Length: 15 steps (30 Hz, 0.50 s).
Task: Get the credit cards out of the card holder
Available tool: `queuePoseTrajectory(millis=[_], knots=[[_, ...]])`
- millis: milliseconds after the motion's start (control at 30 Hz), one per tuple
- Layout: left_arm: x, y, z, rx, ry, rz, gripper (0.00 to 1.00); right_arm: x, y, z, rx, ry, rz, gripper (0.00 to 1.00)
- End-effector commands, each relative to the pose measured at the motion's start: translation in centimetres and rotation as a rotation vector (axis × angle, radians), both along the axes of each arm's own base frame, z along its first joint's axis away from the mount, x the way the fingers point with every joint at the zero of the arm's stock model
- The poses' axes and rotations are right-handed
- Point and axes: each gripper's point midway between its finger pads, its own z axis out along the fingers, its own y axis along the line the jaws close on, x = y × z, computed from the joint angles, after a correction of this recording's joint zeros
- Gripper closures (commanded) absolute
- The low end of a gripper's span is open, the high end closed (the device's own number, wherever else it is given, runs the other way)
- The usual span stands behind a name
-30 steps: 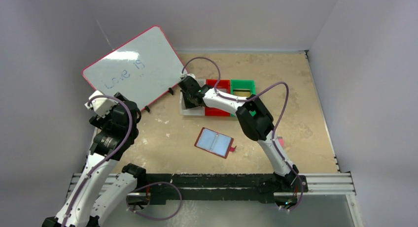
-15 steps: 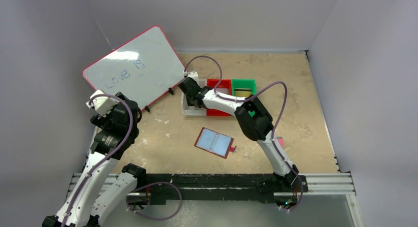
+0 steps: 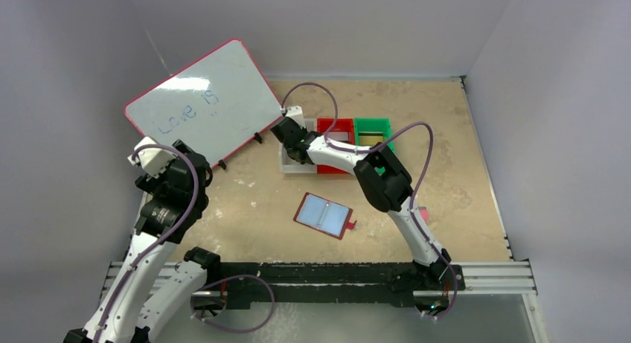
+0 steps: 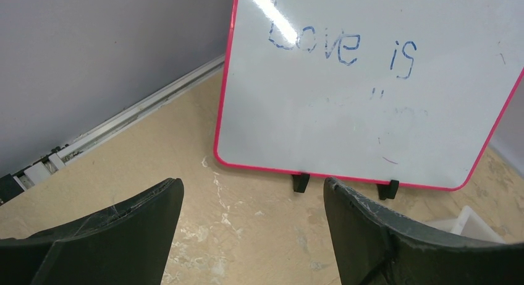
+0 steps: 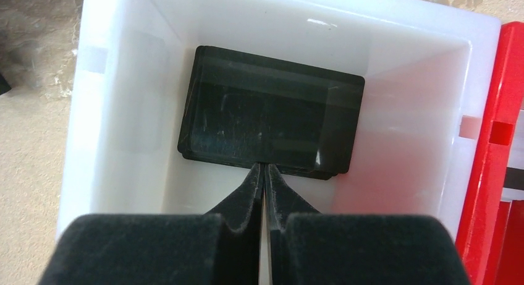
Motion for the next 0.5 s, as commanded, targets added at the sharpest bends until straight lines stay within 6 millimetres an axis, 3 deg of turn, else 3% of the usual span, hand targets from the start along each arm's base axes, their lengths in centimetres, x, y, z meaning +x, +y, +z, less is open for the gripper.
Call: queuePoseTrajectory(millis=[0,100,167,233,400,467], knots=[[0.0,0.2,0.7,-0.006,-0.029,0.016,0.17,1.0,-1.4,-0.5,-0.046,-0.004,-0.025,0.96],[0.0,0.2,0.6,-0.010,-0.026,0.011,0.17,1.4,-1.1,0.2,0.029,-0.003,-0.008,0.94],[0.1,0.1,0.5,-0.011,-0.023,0.006,0.17,1.5,-1.1,1.8,0.065,-0.010,-0.005,0.92],[0.3,-0.1,0.4,-0.013,-0.018,-0.005,0.17,1.5,-0.4,4.7,0.118,-0.050,0.035,0.87],[0.6,-0.5,0.1,-0.015,-0.003,-0.025,0.17,-0.6,1.3,12.5,0.281,-0.145,0.176,0.66],[0.6,-0.5,0.1,-0.013,0.000,-0.026,0.16,-1.5,1.1,14.7,0.313,-0.156,0.169,0.60]])
